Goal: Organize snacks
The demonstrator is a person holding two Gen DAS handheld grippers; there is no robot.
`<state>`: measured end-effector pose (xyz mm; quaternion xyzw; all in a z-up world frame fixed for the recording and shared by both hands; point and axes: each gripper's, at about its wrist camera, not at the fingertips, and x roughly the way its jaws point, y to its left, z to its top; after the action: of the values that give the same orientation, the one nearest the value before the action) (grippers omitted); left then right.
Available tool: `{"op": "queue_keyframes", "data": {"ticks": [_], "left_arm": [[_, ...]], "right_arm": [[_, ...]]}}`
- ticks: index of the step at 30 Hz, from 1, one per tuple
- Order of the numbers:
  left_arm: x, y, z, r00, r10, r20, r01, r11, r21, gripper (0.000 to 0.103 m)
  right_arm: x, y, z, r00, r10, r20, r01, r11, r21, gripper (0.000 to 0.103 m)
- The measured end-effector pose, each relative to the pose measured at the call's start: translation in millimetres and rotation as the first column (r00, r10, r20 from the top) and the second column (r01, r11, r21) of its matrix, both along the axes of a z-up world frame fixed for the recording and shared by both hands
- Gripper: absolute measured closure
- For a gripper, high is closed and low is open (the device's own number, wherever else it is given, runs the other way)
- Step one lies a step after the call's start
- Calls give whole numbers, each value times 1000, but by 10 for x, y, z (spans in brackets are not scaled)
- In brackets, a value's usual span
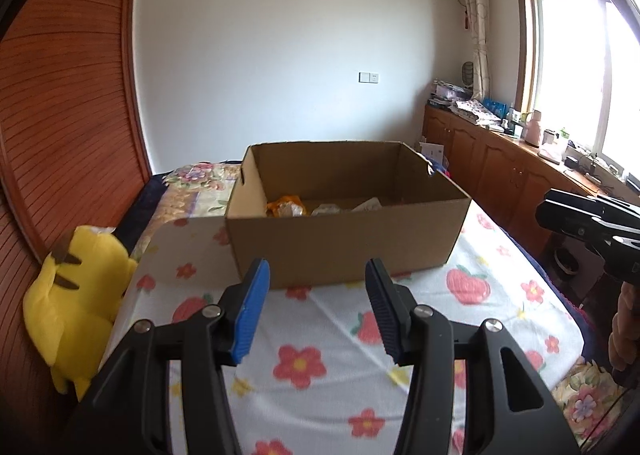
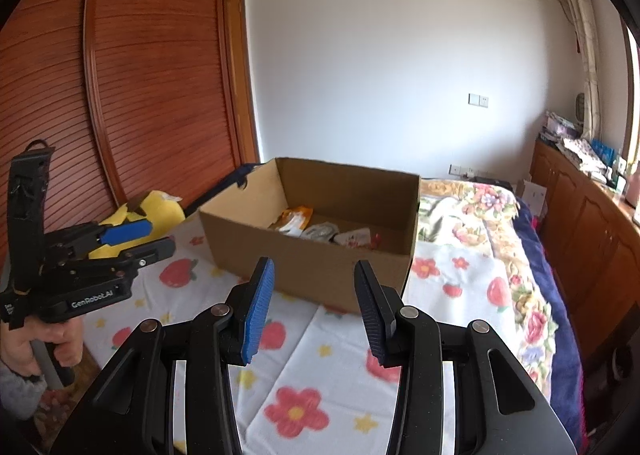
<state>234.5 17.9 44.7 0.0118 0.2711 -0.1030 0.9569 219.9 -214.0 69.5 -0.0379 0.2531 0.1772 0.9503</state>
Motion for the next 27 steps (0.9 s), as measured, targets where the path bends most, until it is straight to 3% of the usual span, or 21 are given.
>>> {"op": "queue_keyframes", "data": {"ticks": [9, 14, 27], "left_arm": [[-417, 174, -155, 999, 30, -14, -30, 1000, -4, 52], [-639, 210, -203, 999, 41, -12, -41, 999, 9, 46], [-1133, 100, -246, 998, 53, 15, -54, 998, 38, 43]], "right_arm": [[-426, 9, -200, 1000, -12, -17, 13, 1000, 12, 56], [-621, -16, -242, 999, -40, -15, 40, 999, 33, 46], [-1027, -41, -286, 992, -124, 23, 124, 992, 14, 27]]}}
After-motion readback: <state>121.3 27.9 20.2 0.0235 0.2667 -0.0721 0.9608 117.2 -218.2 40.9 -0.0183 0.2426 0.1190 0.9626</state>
